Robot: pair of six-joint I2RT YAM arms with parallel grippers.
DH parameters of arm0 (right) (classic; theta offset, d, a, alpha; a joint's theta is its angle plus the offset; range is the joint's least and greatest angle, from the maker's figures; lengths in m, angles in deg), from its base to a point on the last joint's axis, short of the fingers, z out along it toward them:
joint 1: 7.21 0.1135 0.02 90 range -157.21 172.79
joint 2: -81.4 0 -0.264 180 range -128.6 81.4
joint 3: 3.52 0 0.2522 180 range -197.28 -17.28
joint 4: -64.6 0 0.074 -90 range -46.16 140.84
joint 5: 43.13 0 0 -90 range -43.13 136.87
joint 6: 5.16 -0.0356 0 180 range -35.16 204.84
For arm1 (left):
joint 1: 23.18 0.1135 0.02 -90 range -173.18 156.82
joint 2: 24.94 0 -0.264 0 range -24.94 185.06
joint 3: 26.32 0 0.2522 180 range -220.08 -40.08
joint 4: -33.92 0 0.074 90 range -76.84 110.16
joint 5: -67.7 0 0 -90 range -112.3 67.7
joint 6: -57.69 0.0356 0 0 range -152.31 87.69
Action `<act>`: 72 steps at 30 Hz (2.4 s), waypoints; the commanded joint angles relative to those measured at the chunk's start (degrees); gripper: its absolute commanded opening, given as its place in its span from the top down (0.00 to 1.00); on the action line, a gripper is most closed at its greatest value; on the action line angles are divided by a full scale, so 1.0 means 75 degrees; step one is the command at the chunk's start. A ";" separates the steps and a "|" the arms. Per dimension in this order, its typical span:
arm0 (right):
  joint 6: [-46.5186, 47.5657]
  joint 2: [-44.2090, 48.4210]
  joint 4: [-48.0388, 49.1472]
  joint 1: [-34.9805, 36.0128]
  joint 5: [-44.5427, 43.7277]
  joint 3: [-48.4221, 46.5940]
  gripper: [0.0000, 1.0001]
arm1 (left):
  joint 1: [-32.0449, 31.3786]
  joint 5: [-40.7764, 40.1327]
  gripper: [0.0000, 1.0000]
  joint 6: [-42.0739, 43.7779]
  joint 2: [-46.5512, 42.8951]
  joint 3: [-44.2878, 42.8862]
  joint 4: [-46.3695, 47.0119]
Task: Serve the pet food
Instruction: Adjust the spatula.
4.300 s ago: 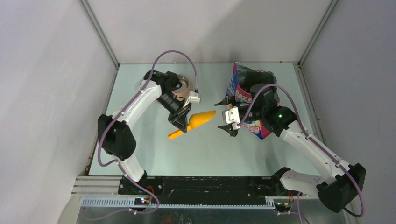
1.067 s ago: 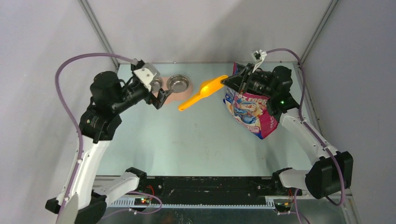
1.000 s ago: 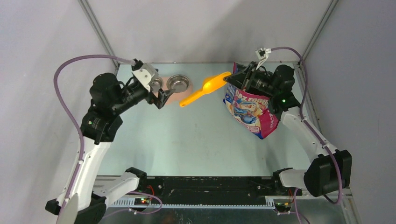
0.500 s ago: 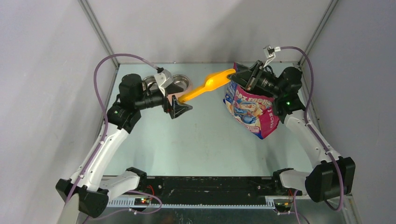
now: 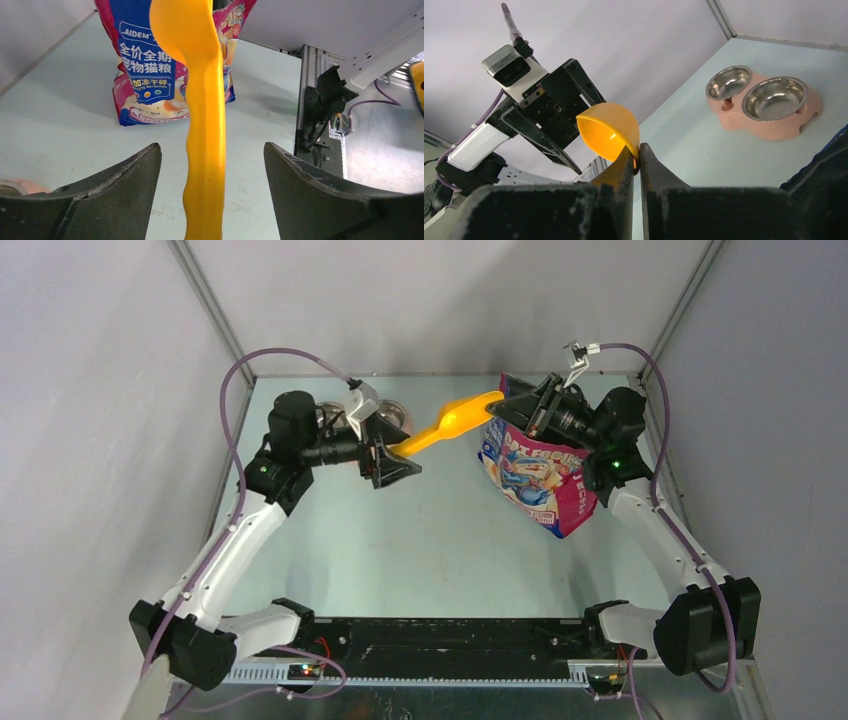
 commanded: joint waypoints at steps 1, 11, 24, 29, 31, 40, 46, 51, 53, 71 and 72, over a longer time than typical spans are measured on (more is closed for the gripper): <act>-0.0180 0.0184 0.0458 -0.0002 0.0048 -0.0042 1.00 | -0.0159 0.0227 0.20 0.0008 0.0081 0.0011 0.0146; -0.0037 0.0152 0.0379 -0.0022 0.0094 -0.0043 1.00 | -0.0304 -0.0016 0.81 -0.0045 0.0176 -0.0083 0.0155; 0.5022 -0.0006 -0.2517 -0.0440 0.2118 -0.1148 0.16 | -0.0304 0.0303 1.00 0.0091 0.0269 0.0212 -0.0084; 1.0372 0.0653 -0.5781 -0.0052 0.1449 -0.1387 0.01 | -0.0360 0.1015 1.00 0.0613 0.0618 -0.0013 -0.1197; 1.1788 0.1035 -0.6171 0.0381 0.0620 -0.1125 0.01 | -0.0403 0.1098 1.00 0.0879 0.0769 -0.0112 -0.1624; 1.4338 0.1514 -0.6583 0.1755 -0.1038 -0.0238 0.00 | -0.0518 0.1187 1.00 0.1245 0.1008 -0.0149 -0.2199; 1.5039 0.1426 -0.6461 0.2452 -0.1848 0.0215 0.00 | -0.0538 0.1201 1.00 0.0919 0.1010 0.0044 -0.1827; 1.5058 0.1460 -0.5894 0.2774 -0.2251 0.0665 0.00 | -0.0538 0.1193 1.00 0.0677 0.0963 0.0241 -0.1486; 1.4766 0.1512 -0.5786 0.2770 -0.2143 0.0665 0.00 | -0.0538 0.1147 1.00 0.0695 0.0956 0.0303 -0.1476; 0.9545 0.0978 -0.4956 0.0645 0.1352 -0.0301 0.14 | -0.0530 0.0675 1.00 0.2731 0.1161 -0.0354 -0.3613; 0.9479 0.0906 -0.4928 0.0621 0.1350 -0.0301 0.15 | -0.0528 0.0679 1.00 0.2665 0.1137 -0.0359 -0.3540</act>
